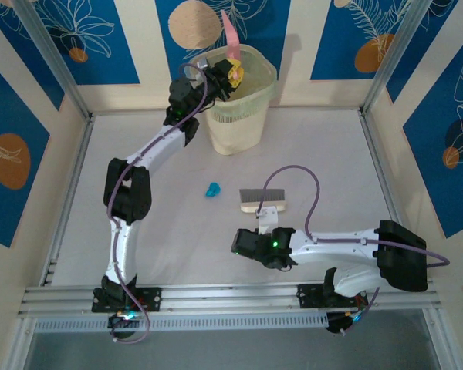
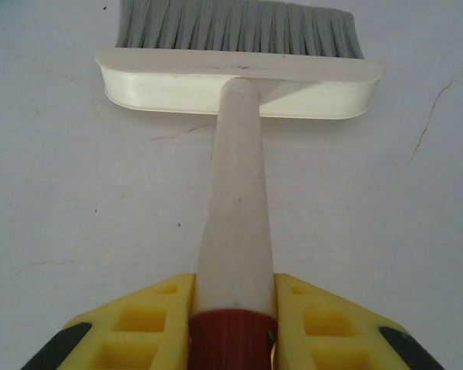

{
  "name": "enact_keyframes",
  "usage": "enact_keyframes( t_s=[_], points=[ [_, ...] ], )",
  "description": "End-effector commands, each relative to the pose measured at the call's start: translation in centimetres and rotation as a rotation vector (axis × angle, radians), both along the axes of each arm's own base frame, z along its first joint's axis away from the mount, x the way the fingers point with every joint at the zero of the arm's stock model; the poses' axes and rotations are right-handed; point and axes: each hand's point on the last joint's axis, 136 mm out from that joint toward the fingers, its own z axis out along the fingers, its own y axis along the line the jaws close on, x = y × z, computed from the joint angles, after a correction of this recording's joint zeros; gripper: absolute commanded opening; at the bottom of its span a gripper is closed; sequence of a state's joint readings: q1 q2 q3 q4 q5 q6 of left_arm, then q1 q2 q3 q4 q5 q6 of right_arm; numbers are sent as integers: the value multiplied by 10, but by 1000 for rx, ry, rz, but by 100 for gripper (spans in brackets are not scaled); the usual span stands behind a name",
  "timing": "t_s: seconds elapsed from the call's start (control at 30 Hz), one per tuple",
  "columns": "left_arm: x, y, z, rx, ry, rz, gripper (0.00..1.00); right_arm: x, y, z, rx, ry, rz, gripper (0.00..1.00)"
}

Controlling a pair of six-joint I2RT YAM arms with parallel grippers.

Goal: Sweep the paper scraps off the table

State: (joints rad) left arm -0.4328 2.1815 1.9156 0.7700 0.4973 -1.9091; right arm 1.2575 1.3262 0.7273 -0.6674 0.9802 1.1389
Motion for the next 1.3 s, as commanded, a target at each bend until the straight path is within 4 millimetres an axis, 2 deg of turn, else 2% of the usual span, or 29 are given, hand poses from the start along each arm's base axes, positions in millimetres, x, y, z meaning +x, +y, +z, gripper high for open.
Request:
enact_keyframes(
  t_s=[0.0,0.23,0.37,0.53,0.63,0.83,1.0,1.17,1.27],
  points=[
    [-36,-6,46,-12,-151,-59,0,-3,-6,-2,-19,15,-17,0],
    [-90,-35,59,92,-268,-181,0,-4,-9,1,-3,9,-28,0],
    [-126,-51,52,119,-311,-253,0,-4,-9,6,27,2,-23,0],
    [-166,-57,43,164,-354,-279,0,-5,-13,8,72,-3,-27,0],
    [-188,-54,27,229,-370,-247,0,-6,-16,10,102,-5,-28,0],
    [-219,-31,-26,422,-326,-163,0,-7,-22,15,175,-6,-22,0],
    [-252,3,-81,597,-282,-112,0,-9,-31,17,221,-11,-32,0],
    [-288,59,-133,913,-250,-58,0,-6,-38,19,259,16,-53,0],
    [-309,92,-152,1077,-256,-52,0,-2,-43,24,260,24,-77,0]
  ],
)
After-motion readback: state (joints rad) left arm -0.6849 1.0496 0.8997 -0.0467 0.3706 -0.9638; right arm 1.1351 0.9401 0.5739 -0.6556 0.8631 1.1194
